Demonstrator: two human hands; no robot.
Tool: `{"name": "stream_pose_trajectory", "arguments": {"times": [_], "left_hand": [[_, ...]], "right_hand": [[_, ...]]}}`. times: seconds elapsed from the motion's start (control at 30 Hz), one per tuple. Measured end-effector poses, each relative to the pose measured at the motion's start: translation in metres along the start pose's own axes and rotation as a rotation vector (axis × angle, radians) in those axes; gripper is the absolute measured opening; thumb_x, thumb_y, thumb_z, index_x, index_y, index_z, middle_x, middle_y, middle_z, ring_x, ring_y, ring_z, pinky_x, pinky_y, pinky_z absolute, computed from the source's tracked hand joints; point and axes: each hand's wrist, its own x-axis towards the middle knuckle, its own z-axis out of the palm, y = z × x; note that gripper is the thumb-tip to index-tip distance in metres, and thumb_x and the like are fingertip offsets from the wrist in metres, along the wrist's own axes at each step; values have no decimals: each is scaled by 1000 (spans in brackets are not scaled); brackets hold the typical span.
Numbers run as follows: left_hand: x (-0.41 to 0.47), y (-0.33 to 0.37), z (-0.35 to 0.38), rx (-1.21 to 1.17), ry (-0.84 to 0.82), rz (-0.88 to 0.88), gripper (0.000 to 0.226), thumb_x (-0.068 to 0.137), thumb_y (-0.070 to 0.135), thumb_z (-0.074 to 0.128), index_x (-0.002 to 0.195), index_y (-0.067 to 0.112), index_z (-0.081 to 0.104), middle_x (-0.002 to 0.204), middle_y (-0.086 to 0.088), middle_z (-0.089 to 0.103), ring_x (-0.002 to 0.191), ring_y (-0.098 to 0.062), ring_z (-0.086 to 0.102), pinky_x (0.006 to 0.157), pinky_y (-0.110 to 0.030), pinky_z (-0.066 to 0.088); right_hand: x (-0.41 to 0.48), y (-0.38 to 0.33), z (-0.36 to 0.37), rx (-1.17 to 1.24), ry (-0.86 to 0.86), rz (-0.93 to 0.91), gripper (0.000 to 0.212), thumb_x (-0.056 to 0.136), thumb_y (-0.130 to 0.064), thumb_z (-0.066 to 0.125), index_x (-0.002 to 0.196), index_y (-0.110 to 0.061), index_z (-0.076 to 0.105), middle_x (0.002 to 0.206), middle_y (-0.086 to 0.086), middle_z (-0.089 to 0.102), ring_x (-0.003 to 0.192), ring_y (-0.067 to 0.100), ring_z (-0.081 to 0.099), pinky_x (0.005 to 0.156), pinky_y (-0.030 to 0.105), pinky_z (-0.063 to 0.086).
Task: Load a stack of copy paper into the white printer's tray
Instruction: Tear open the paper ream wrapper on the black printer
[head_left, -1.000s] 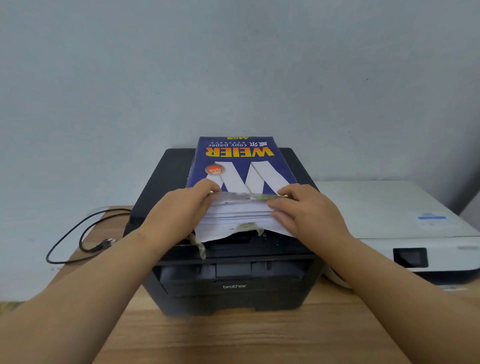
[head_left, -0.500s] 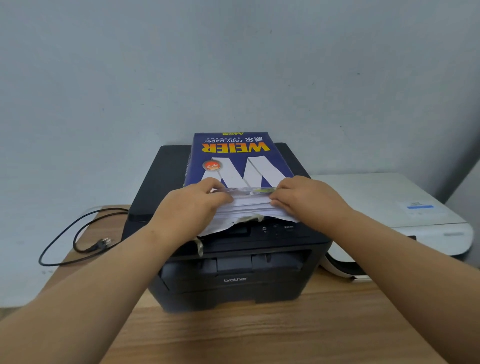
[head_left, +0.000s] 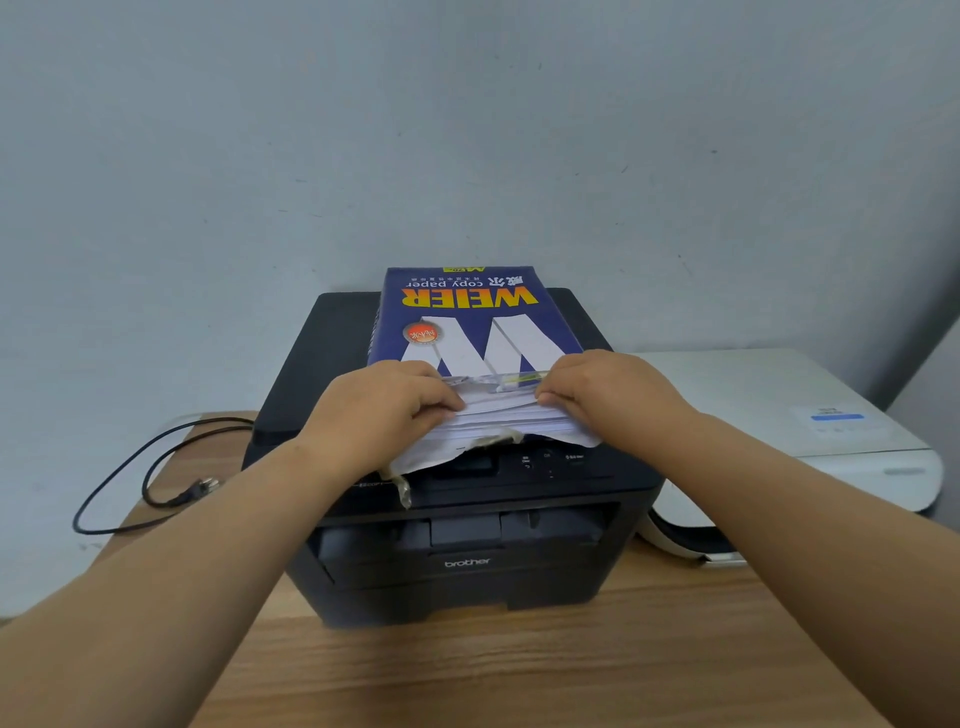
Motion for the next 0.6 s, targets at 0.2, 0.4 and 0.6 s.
{"name": "stream_pose_trajectory", "arguments": {"times": [0.2,0.4,0.6], "left_hand": [[6,-1,-6,-22,-103,-27,23,88,33,57,108,37,67,108,15,66,101,-11,59,76,-28,48],[-1,1,-4,86,62,154,14,84,19,63,93,25,72,93,5,71,74,-25,68,51,-36,53],[-4,2,8,336,72,189,41,56,1,82,90,18,66,93,3,68,62,-22,66,32,-26,41]], "right_hand": [[4,-1,-9,30,-80,37,35,98,-35,38,110,-16,64,111,5,63,102,26,59,87,37,48],[-9,2,3,-32,124,-72,35,97,-39,38,110,-21,65,112,0,62,103,23,58,74,33,48],[-11,1,23,-112,518,-160,25,84,-27,55,72,-16,73,76,1,68,63,23,64,42,25,45]]}}
